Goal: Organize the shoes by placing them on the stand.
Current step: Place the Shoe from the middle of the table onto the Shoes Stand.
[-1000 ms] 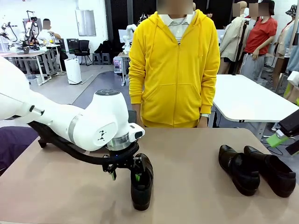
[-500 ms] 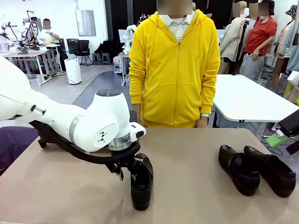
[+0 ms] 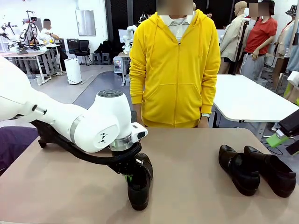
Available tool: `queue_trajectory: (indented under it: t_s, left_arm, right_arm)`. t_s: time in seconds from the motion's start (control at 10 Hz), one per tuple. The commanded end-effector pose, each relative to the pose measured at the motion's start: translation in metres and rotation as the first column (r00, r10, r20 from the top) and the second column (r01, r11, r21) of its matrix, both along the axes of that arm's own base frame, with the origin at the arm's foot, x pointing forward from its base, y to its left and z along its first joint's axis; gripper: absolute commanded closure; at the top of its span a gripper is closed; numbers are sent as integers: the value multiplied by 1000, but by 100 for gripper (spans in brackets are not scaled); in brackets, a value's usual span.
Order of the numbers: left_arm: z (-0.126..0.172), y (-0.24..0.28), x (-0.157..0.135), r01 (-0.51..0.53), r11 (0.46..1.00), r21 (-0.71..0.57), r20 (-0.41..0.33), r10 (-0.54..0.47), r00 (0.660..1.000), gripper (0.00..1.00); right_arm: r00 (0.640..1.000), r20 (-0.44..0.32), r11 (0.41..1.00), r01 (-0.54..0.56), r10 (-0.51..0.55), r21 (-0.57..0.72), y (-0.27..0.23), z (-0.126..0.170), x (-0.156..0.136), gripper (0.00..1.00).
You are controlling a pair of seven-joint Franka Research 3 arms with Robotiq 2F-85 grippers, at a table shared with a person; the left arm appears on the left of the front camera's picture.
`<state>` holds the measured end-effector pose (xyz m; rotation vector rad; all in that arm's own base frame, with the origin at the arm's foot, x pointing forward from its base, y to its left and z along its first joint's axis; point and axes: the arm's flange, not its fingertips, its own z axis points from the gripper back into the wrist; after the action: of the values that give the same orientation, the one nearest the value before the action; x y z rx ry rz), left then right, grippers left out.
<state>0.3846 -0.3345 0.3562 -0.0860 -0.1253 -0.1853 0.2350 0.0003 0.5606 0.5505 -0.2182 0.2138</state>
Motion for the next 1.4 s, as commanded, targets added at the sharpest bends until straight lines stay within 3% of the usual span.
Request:
queue_trajectory:
  t_s: [0.0, 0.2, 0.4, 0.5, 0.7, 0.9, 1.1, 1.2, 1.3]
  left_arm:
    - [-3, -3, 2, -23, 1000, 12, 29, 23, 999, 100]
    - [18, 1, -4, 5, 1000, -11, 55, -5, 998, 100]
    - [84, 12, -26, 63, 998, -21, 55, -61, 997, 100]
    - [119, 24, -37, 25, 1000, 11, 63, -25, 998, 100]
    - [174, 62, -64, -34, 999, 12, -1, 34, 999, 100]
    - [200, 118, -86, -113, 993, -28, 154, 116, 981, 100]
    - [199, 169, -97, -109, 994, 4, 275, 104, 956, 100]
    - [196, 188, -99, -134, 990, 49, 297, 114, 948, 100]
    - [216, 149, -92, -135, 991, -13, 188, 135, 973, 100]
  right_arm:
    - [1000, 15, 1000, -17, 17, 17, -1, 4, 3, 0]
    - [1000, 15, 1000, -17, 17, 17, -1, 4, 3, 0]
    - [1000, 15, 1000, -17, 17, 17, -1, 4, 3, 0]
    - [1000, 15, 1000, -17, 17, 17, -1, 4, 3, 0]
    - [1000, 15, 1000, -17, 17, 17, -1, 4, 3, 0]
    - [1000, 15, 1000, -17, 17, 17, -1, 4, 3, 0]
    - [1000, 15, 1000, -17, 17, 17, -1, 4, 3, 0]
    - [1000, 15, 1000, -17, 17, 17, -1, 4, 3, 0]
    - [1000, 15, 1000, -17, 17, 17, -1, 4, 3, 0]
